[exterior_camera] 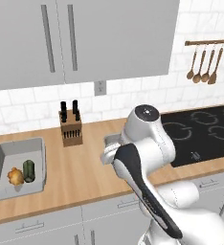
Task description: Place one cucumber and one chicken drumstick in each tupperware on the nearby counter, to pack two identical lunches.
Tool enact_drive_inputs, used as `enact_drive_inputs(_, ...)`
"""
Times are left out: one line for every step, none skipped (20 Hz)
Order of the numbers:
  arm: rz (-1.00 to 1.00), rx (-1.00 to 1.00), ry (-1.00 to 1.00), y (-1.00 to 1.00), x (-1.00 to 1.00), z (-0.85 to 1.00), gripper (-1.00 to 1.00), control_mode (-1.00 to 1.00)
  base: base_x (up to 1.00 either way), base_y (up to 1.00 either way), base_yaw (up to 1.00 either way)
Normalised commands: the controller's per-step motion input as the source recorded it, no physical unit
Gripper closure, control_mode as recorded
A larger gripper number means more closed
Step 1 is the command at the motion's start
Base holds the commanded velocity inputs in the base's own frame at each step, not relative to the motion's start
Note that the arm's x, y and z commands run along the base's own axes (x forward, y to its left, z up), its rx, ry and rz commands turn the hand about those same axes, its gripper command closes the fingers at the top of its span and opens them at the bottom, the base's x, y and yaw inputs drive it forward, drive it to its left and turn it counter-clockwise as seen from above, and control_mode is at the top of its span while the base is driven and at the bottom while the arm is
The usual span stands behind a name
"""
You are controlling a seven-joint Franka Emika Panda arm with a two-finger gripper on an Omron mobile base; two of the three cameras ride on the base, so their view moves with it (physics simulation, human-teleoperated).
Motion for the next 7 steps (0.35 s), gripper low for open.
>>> enact_drive_inputs(0.12, 0.01, -0.07, 0.19, -0.88, 0.15, -1.0, -1.0, 0.0, 0.0, 0.0)
enact_drive_inputs(0.1, 0.0, -0.05, 0.13, -0.81, 0.09, -1.0, -1.0, 0.0, 0.0, 0.0)
enact_drive_inputs(0.09, 0.0, -0.05, 0.09, -0.78, 0.04, -1.0, -1.0, 0.0, 0.0, 0.0)
enact_drive_inputs(0.09, 0.0, -0.08, 0.13, -0.74, 0.04, -1.0, -1.0, 0.0, 0.0, 0.0)
enact_drive_inputs(0.09, 0.0, -0.09, 0.14, -0.61, 0.01, -1.0, -1.0, 0.0, 0.0, 0.0)
enact_drive_inputs(0.08, 0.0, -0.06, 0.13, -0.55, 0.0, -1.0, -1.0, 0.0, 0.0, 0.0)
enact_drive_inputs(0.05, 0.0, -0.02, 0.1, -0.48, 0.0, -1.0, -1.0, 0.0, 0.0, 0.0)
